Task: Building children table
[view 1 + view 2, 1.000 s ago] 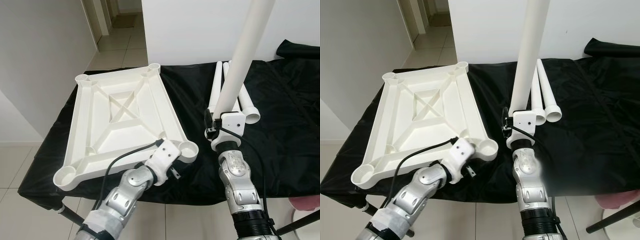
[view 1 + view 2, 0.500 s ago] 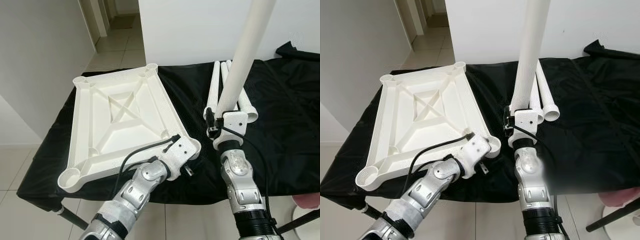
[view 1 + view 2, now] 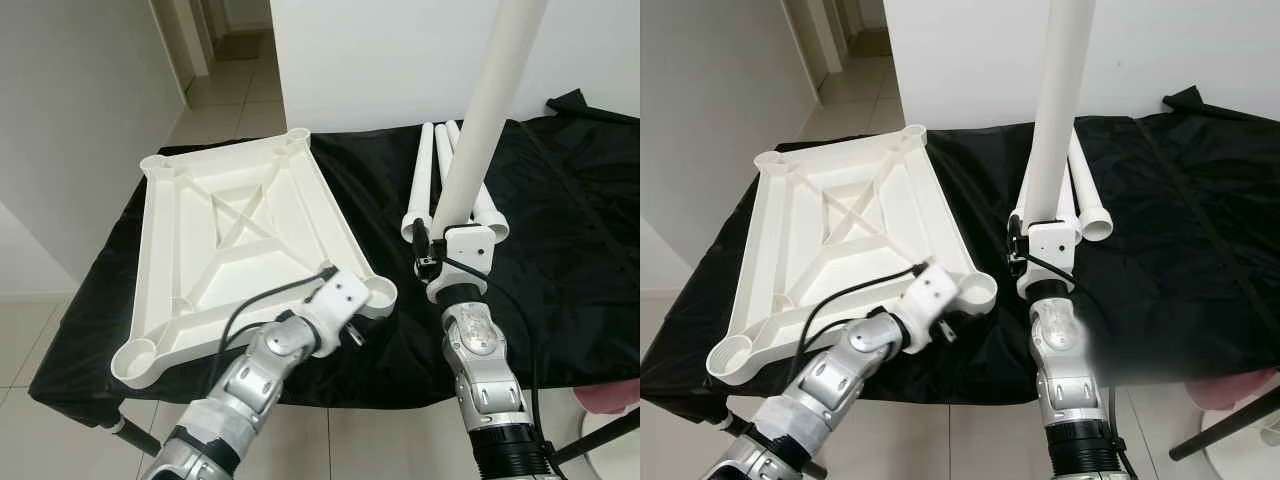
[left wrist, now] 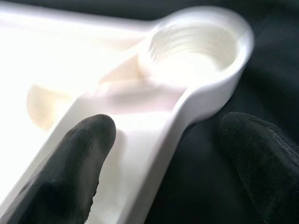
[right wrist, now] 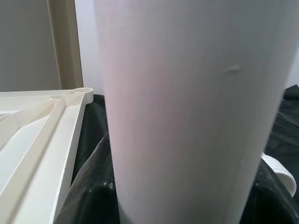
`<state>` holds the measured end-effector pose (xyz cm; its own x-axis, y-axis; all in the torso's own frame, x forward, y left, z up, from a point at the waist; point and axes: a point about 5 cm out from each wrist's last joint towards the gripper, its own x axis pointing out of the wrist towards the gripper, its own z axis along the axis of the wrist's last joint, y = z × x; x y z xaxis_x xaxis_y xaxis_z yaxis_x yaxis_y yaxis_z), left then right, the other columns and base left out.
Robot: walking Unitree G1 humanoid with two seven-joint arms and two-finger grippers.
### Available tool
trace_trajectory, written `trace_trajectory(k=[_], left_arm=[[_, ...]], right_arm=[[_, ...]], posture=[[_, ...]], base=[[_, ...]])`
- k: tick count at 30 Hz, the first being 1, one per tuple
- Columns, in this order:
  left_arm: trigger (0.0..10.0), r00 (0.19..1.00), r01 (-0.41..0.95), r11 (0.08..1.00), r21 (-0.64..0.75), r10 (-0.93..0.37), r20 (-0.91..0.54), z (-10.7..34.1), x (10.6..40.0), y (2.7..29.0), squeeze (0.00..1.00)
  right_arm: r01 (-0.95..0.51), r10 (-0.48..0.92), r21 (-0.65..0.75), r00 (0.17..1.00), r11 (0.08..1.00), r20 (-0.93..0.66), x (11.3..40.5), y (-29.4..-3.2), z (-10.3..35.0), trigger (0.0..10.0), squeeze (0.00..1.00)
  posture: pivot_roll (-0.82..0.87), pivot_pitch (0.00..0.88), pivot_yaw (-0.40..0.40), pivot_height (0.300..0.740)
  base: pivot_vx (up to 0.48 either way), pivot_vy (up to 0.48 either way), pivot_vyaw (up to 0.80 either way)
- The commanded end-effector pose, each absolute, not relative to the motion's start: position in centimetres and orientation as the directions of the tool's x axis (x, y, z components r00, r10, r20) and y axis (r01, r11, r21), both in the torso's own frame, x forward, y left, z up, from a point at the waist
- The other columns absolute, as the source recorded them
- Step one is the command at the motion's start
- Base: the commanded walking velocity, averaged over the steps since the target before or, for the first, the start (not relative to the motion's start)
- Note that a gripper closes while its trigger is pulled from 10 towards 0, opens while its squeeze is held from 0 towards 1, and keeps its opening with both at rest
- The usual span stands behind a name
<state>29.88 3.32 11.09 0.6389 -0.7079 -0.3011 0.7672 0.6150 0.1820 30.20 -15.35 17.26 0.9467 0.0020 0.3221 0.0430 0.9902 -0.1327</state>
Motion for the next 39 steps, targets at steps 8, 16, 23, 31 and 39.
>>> trace_trajectory(k=[8, 16, 23, 31, 39], left_arm=[[10.0, 0.72, 0.673, 0.721, 0.166, -0.586, -0.372, 10.3, 30.7, 5.6, 0.0], [4.5, 0.74, 0.628, 0.766, 0.135, -0.534, -0.409, 9.9, 30.7, 6.2, 0.0], [0.0, 0.733, 0.634, 0.764, 0.121, -0.543, -0.411, 9.9, 30.5, 5.7, 0.0], [0.0, 0.72, 0.65, 0.754, 0.098, -0.569, -0.398, 10.4, 30.3, 4.6, 0.0], [10.0, 0.643, 0.748, 0.657, 0.094, -0.683, -0.346, 11.1, 29.3, 2.4, 0.0]], right_arm=[[0.02, 0.025, -0.133, 0.944, 0.991, 0.329, 30.2, -14.8, 17.5, 10.0, 0.0], [0.01, 0.035, -0.133, 0.943, 0.991, 0.332, 30.4, -14.6, 17.7, 10.0, 0.0], [0.003, 0.042, -0.134, 0.942, 0.991, 0.332, 30.6, -14.5, 17.8, 10.0, 0.0], [0.008, 0.033, -0.123, 0.943, 0.992, 0.332, 30.7, -14.5, 17.9, 10.0, 0.0], [0.015, 0.026, -0.118, 0.942, 0.993, 0.336, 30.8, -14.5, 17.9, 10.0, 0.0]], posture=[[-0.07, 0.014, 0.11, 0.74], [-0.06, 0.013, 0.103, 0.74], [-0.06, 0.02, 0.1, 0.74], [-0.07, 0.022, 0.103, 0.74], [-0.07, 0.015, 0.11, 0.74]], base=[[0.0, 0.0, 0.0], [0.0, 0.0, 0.0], [0.0, 0.0, 0.0], [0.0, 0.0, 0.0], [0.0, 0.0, 0.0]])
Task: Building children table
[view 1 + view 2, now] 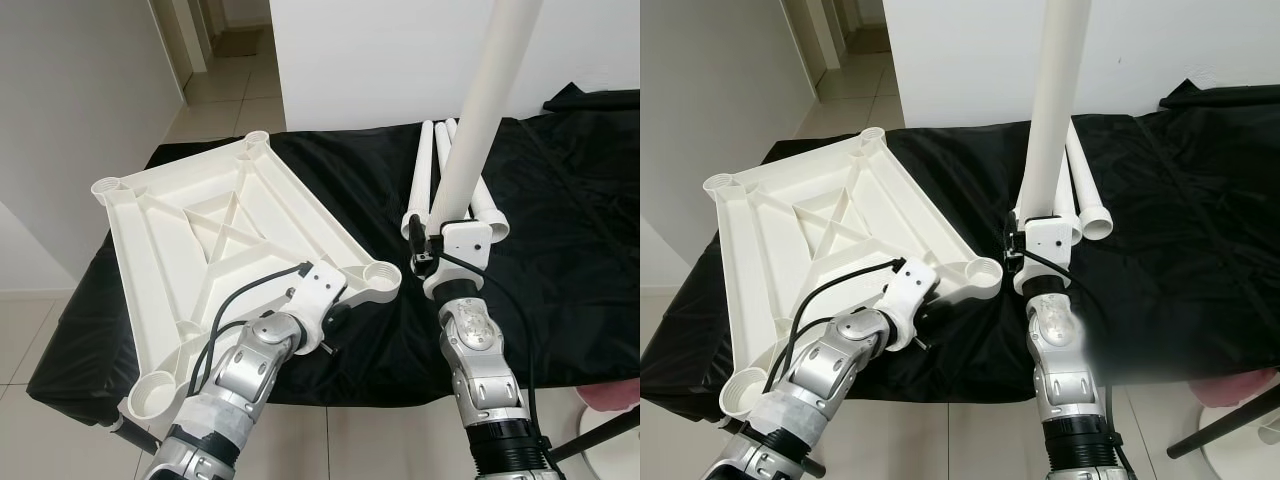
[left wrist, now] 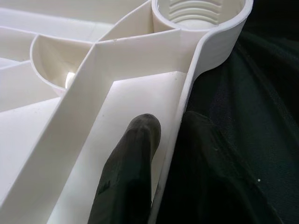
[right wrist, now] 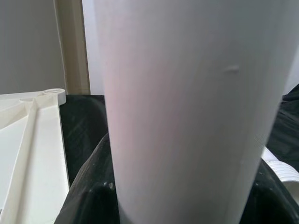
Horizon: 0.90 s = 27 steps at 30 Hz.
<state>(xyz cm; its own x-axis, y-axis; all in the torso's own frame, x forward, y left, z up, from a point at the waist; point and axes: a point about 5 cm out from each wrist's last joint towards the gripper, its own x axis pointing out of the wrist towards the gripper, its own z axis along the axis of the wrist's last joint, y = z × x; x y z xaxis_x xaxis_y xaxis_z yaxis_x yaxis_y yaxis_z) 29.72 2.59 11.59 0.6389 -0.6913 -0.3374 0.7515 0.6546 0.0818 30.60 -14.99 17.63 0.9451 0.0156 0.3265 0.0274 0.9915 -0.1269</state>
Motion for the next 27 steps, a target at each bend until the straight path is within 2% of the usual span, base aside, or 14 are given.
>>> trace_trajectory(k=[1, 4, 7, 8, 9, 12, 13, 14, 15, 23, 24, 25, 26, 27], left_arm=[[10.0, 0.643, 0.748, 0.657, 0.094, -0.683, -0.346, 11.1, 29.3, 2.4, 0.0], [10.0, 0.556, 0.828, 0.552, 0.102, -0.781, -0.284, 12.0, 28.1, 0.2, 0.0], [10.0, 0.525, 0.849, 0.52, 0.094, -0.81, -0.261, 12.3, 27.7, -0.3, 0.0], [10.0, 0.51, 0.857, 0.511, 0.068, -0.821, -0.259, 12.3, 27.6, -0.5, 0.47], [10.0, 0.494, 0.865, 0.499, 0.052, -0.831, -0.256, 12.4, 27.4, -0.6, 1.0], [10.0, 0.481, 0.875, 0.477, 0.08, -0.844, -0.237, 12.7, 27.1, -1.0, 1.0], [10.0, 0.491, 0.871, 0.475, 0.127, -0.842, -0.222, 13.0, 27.1, -1.1, 0.64], [10.0, 0.491, 0.871, 0.475, 0.127, -0.842, -0.222, 13.0, 27.1, -1.1, 0.64], [10.0, 0.501, 0.864, 0.472, 0.177, -0.844, -0.192, 13.6, 27.0, -1.2, 0.0], [10.0, 0.544, 0.833, 0.514, 0.204, -0.829, -0.133, 14.8, 27.7, -0.2, 0.0], [10.0, 0.527, 0.847, 0.509, 0.152, -0.841, -0.122, 15.0, 27.9, 0.2, 0.0], [10.0, 0.519, 0.854, 0.507, 0.121, -0.848, -0.11, 15.3, 28.0, 0.6, 0.83], [10.0, 0.514, 0.857, 0.504, 0.105, -0.852, -0.103, 15.5, 28.1, 1.0, 0.99], [10.0, 0.514, 0.857, 0.504, 0.105, -0.852, -0.103, 15.5, 28.1, 1.0, 0.99]], right_arm=[[0.015, 0.026, -0.118, 0.942, 0.993, 0.336, 30.8, -14.5, 17.9, 10.0, 0.0], [0.028, 0.012, -0.114, 0.94, 0.993, 0.34, 30.8, -14.7, 18.0, 10.0, 0.0], [0.036, 0.005, -0.113, 0.94, 0.993, 0.34, 30.8, -14.8, 17.9, 10.0, 0.0], [0.037, 0.003, -0.113, 0.94, 0.993, 0.34, 30.8, -14.9, 18.0, 10.0, 0.0], [0.037, 0.003, -0.112, 0.94, 0.993, 0.341, 30.8, -14.9, 18.0, 10.0, 0.0], [0.04, 0.0, -0.11, 0.94, 0.993, 0.342, 30.9, -14.9, 18.0, 10.0, 0.0], [0.041, -0.001, -0.11, 0.939, 0.993, 0.343, 30.9, -14.9, 18.0, 10.0, 0.0], [0.041, -0.001, -0.11, 0.939, 0.993, 0.343, 30.9, -14.9, 18.0, 10.0, 0.0], [0.041, -0.001, -0.108, 0.939, 0.993, 0.344, 30.9, -14.9, 18.0, 10.0, 0.0], [0.022, 0.015, -0.102, 0.939, 0.995, 0.343, 31.0, -14.6, 18.0, 10.0, 0.0], [0.013, 0.02, -0.096, 0.939, 0.995, 0.343, 31.0, -14.5, 17.9, 10.0, 0.0], [0.009, 0.024, -0.095, 0.94, 0.995, 0.341, 31.1, -14.5, 17.9, 10.0, 0.0], [0.006, 0.026, -0.094, 0.94, 0.996, 0.341, 31.2, -14.5, 18.0, 10.0, 0.0], [0.006, 0.026, -0.094, 0.94, 0.996, 0.341, 31.2, -14.5, 18.0, 10.0, 0.0]], posture=[[-0.07, 0.015, 0.11, 0.74], [-0.07, 0.016, 0.116, 0.74], [-0.07, 0.018, 0.119, 0.74], [-0.07, 0.016, 0.12, 0.74], [-0.07, 0.016, 0.12, 0.74], [-0.07, 0.022, 0.123, 0.74], [-0.07, 0.02, 0.123, 0.74], [-0.07, 0.02, 0.123, 0.74], [-0.07, 0.02, 0.123, 0.74], [-0.06, 0.029, 0.119, 0.74], [-0.06, 0.033, 0.119, 0.74], [-0.05, 0.041, 0.117, 0.74], [-0.05, 0.045, 0.116, 0.74], [-0.05, 0.045, 0.116, 0.74]], base=[[0.0, 0.0, 0.0], [0.0, 0.0, 0.0], [0.0, 0.0, 0.0], [0.0, 0.0, 0.0], [0.0, 0.0, 0.0], [0.0, 0.0, 0.0], [0.0, 0.0, 0.0], [0.0, 0.0, 0.0], [0.0, 0.0, 0.0], [0.0, 0.0, 0.0], [0.0, 0.0, 0.0], [0.0, 0.0, 0.0], [0.0, 0.0, 0.0], [0.0, 0.0, 0.0]])
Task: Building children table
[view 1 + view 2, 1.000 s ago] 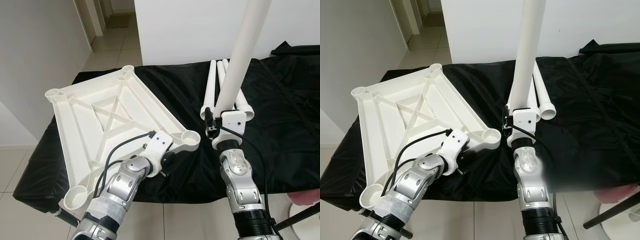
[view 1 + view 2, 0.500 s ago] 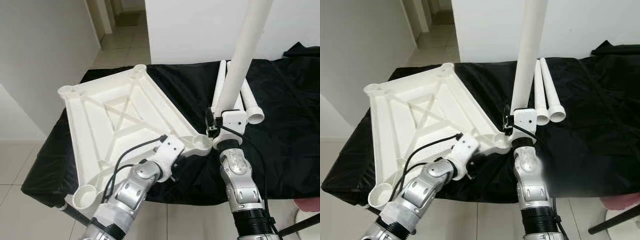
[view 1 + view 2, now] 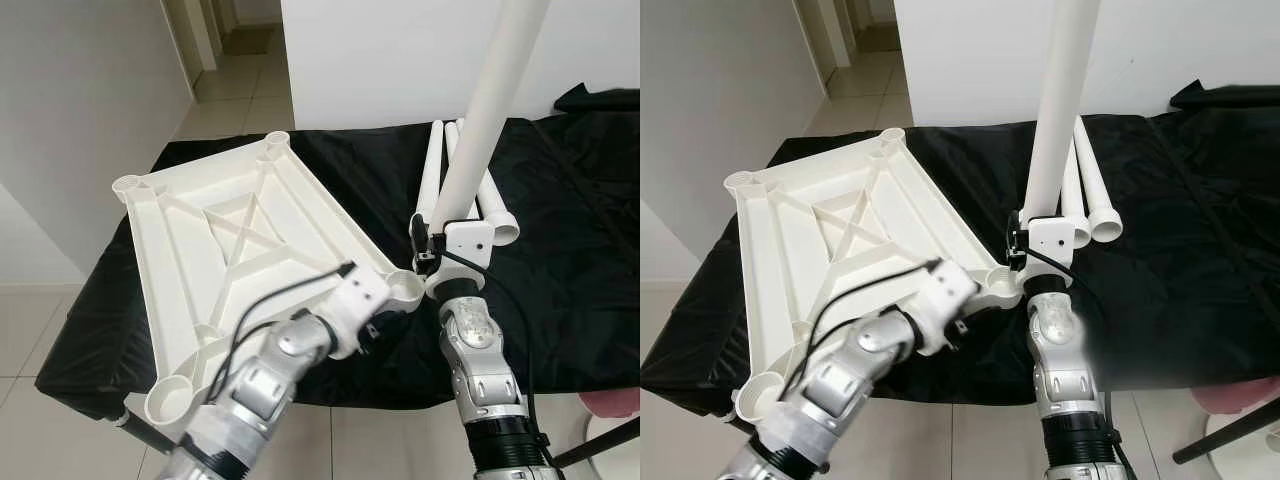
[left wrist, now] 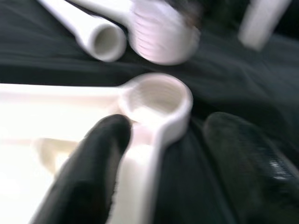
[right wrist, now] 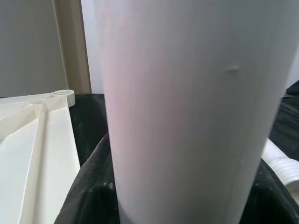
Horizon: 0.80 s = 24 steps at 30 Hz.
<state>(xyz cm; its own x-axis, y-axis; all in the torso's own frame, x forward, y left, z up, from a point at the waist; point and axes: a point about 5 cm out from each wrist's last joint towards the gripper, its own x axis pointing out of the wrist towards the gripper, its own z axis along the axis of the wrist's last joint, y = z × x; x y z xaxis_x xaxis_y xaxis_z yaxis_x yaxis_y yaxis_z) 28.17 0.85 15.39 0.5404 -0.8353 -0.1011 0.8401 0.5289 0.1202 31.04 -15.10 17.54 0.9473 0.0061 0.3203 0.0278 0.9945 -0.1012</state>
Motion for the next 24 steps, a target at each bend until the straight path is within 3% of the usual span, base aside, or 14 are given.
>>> trace_trajectory(k=[1, 2, 3, 4, 15, 19, 24], left_arm=[[10.0, 0.52, 0.853, 0.511, 0.105, -0.848, -0.103, 15.6, 28.2, 1.4, 0.97], [10.0, 0.521, 0.853, 0.511, 0.111, -0.845, -0.115, 15.4, 28.1, 2.2, 0.14], [10.0, 0.521, 0.853, 0.511, 0.111, -0.845, -0.115, 15.4, 28.1, 2.2, 0.14], [10.0, 0.519, 0.855, 0.509, 0.103, -0.847, -0.119, 15.3, 28.0, 2.6, 0.0], [10.0, 0.526, 0.849, 0.512, 0.133, -0.843, -0.111, 15.8, 27.5, 5.2, 0.0], [10.0, 0.434, 0.901, 0.432, 0.046, -0.893, -0.119, 15.6, 26.1, 5.8, 0.0], [10.0, 0.356, 0.934, 0.357, -0.005, -0.932, -0.07, 16.1, 24.9, 5.7, 0.0]], right_arm=[[-0.002, 0.032, -0.09, 0.939, 0.996, 0.342, 31.2, -14.5, 18.0, 10.0, 0.0], [-0.015, 0.043, -0.084, 0.939, 0.996, 0.342, 31.2, -14.3, 17.9, 10.0, 0.0], [-0.015, 0.043, -0.084, 0.939, 0.996, 0.342, 31.2, -14.3, 17.9, 10.0, 0.0], [-0.028, 0.051, -0.073, 0.939, 0.997, 0.34, 31.1, -14.2, 17.7, 10.0, 0.0], [-0.076, 0.078, -0.019, 0.946, 0.997, 0.315, 31.0, -14.1, 17.0, 10.0, 0.0], [-0.168, 0.162, -0.002, 0.946, 0.986, 0.281, 30.7, -13.6, 16.0, 10.0, 0.0], [-0.162, 0.153, 0.015, 0.957, 0.987, 0.248, 30.5, -14.0, 15.1, 10.0, 0.0]], posture=[[-0.05, 0.042, 0.113, 0.74], [-0.04, 0.045, 0.114, 0.74], [-0.04, 0.045, 0.114, 0.74], [-0.04, 0.04, 0.109, 0.74], [-0.02, 0.031, 0.084, 0.74], [-0.02, 0.028, 0.084, 0.74], [-0.02, 0.028, 0.084, 0.74]], base=[[0.0, 0.0, 0.0], [0.0, 0.0, 0.0], [0.0, 0.0, 0.0], [0.0, 0.0, 0.0], [0.0, 0.0, 0.0], [0.0, 0.0, 0.0], [0.0, 0.0, 0.0]])
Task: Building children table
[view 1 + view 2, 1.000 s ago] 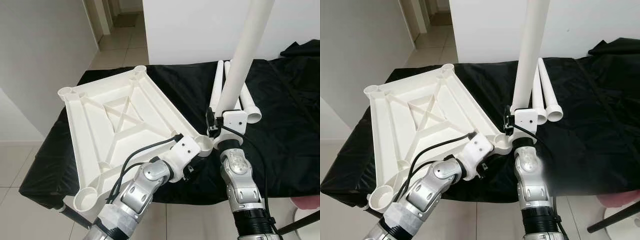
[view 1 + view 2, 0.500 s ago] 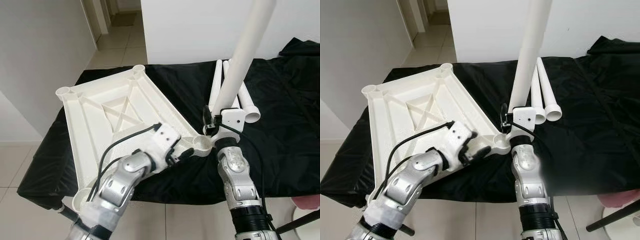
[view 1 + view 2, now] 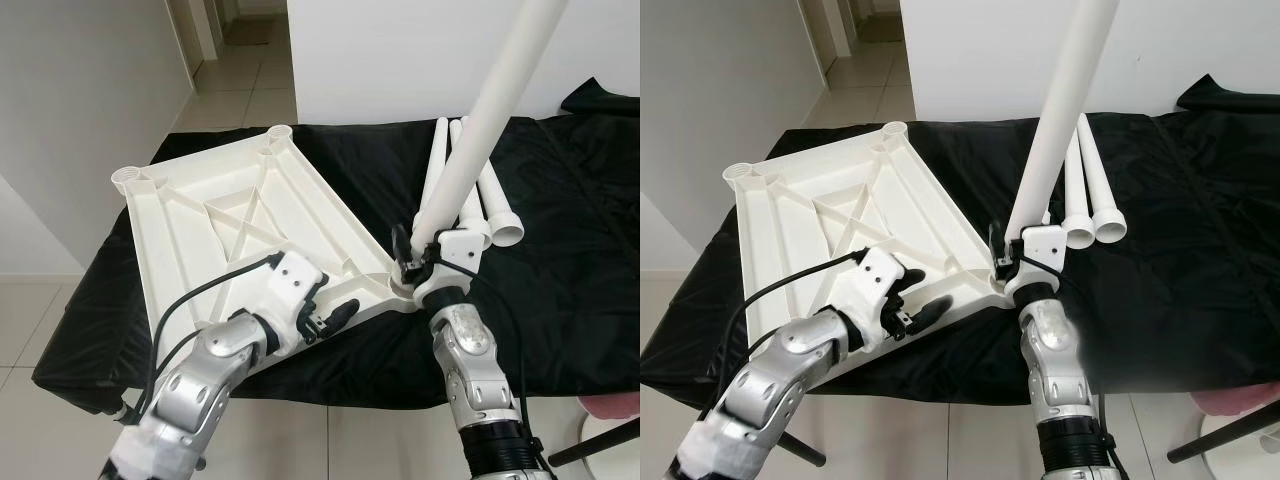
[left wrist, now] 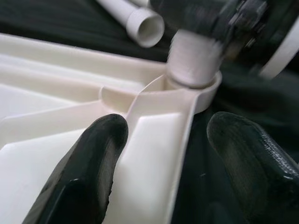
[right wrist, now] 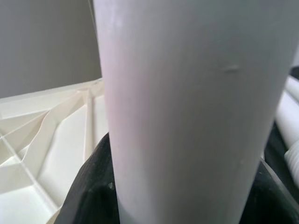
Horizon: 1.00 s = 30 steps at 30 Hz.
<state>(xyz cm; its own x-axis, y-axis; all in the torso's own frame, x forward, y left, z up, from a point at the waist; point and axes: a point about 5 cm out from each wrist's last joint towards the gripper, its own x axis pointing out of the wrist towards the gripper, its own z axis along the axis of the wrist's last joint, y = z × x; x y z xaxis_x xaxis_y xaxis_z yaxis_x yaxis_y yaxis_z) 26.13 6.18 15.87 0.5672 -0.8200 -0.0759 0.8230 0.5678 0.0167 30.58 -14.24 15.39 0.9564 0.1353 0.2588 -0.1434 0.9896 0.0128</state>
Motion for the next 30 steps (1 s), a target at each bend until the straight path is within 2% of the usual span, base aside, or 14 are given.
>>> trace_trajectory(k=[1, 12, 16, 19, 24, 30], left_arm=[[10.0, 0.338, 0.939, 0.341, -0.039, -0.939, -0.055, 16.2, 24.7, 5.6, 0.0], [10.0, 0.308, 0.947, 0.311, -0.078, -0.95, -0.055, 16.0, 24.0, 5.1, 0.0], [10.0, 0.308, 0.947, 0.312, -0.08, -0.949, -0.061, 16.0, 23.8, 5.0, 0.0], [10.0, 0.311, 0.944, 0.315, -0.094, -0.949, -0.057, 16.2, 23.9, 4.9, 0.0], [10.0, 0.316, 0.943, 0.32, -0.093, -0.947, -0.058, 16.2, 23.9, 5.0, 0.0], [10.0, 0.323, 0.94, 0.327, -0.091, -0.945, -0.06, 16.1, 23.9, 4.9, 0.0]], right_arm=[[-0.173, 0.169, 0.001, 0.959, 0.985, 0.228, 30.4, -14.1, 14.6, 10.0, 0.0], [-0.178, 0.18, -0.026, 0.965, 0.984, 0.193, 30.6, -14.7, 13.5, 10.0, 0.0], [-0.219, 0.238, -0.111, 0.952, 0.969, 0.192, 30.6, -14.7, 13.4, 10.0, 0.0], [-0.3, 0.334, -0.2, 0.928, 0.933, 0.166, 30.2, -14.3, 12.6, 10.0, 0.0], [-0.333, 0.372, -0.235, 0.917, 0.913, 0.147, 30.0, -14.2, 12.0, 10.0, 0.0], [-0.385, 0.416, -0.212, 0.901, 0.898, 0.123, 29.7, -14.3, 11.1, 10.0, 0.0]], posture=[[-0.02, 0.019, 0.085, 0.74], [-0.02, 0.019, 0.087, 0.74], [-0.02, 0.019, 0.089, 0.74], [-0.02, 0.015, 0.089, 0.74], [-0.03, 0.015, 0.089, 0.74], [-0.02, 0.018, 0.089, 0.74]], base=[[0.0, 0.0, 0.0], [0.0, 0.0, 0.0], [0.0, 0.0, 0.0], [0.0, 0.0, 0.0], [0.0, 0.0, 0.0], [0.0, 0.0, 0.0]])
